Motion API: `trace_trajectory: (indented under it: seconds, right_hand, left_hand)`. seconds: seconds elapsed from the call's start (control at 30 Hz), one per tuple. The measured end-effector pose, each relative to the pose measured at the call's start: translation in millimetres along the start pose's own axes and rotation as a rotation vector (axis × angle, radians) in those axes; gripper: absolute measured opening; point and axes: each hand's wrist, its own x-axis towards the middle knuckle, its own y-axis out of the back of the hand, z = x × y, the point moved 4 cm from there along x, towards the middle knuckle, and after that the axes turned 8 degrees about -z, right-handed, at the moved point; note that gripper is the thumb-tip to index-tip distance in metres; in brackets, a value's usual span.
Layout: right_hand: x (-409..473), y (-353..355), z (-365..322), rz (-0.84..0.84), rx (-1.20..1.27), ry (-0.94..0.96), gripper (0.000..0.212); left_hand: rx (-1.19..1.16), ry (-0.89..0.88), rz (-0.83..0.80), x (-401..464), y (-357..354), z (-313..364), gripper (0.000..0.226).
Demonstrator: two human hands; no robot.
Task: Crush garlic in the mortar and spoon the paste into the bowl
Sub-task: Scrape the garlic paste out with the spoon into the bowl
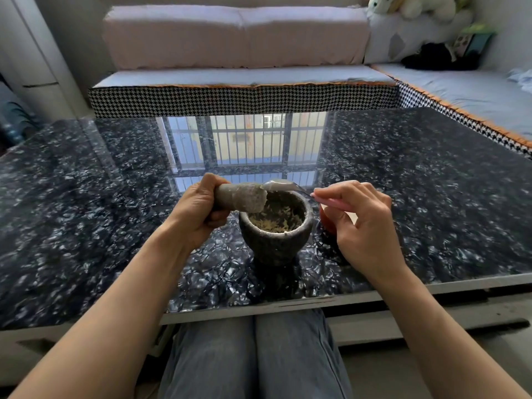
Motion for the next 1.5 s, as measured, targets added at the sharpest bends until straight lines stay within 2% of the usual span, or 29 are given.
trace_trajectory:
  seconds: [0.23,0.5,0.83,1.07,1.5]
  right_hand:
    - [-10.8,0.8,10.5,-0.036,-0.148,-0.032,0.033]
    - [-1.5,5.3,1.6,0.018,-0.034,-0.059,0.035]
    - [-15.3,4.7,14.4,-0.028,-0.213,-0.039,0.030]
    - [-5.6,5.5,9.9,-0.002,-0.173,-0.112,0.032]
    - [-18.9,-2.4,4.5,-0.067,-0.187,-0.048,0.026]
  left_hand:
    - [-0.008,-0.004,0.011,-0.8,2.5,-0.5,0.024]
    - [0.017,-0.006,0.019,0.1,-2.2,-0.6,0.027]
    - [0.006,0.004,0.030,3.7,-1.6,-1.1,0.028]
    - [0.006,-0.023,0.024,5.4,-5.0,0.3,0.026]
    - [-0.012,-0.044,0.075,5.3,-11.5,2.1,0.028]
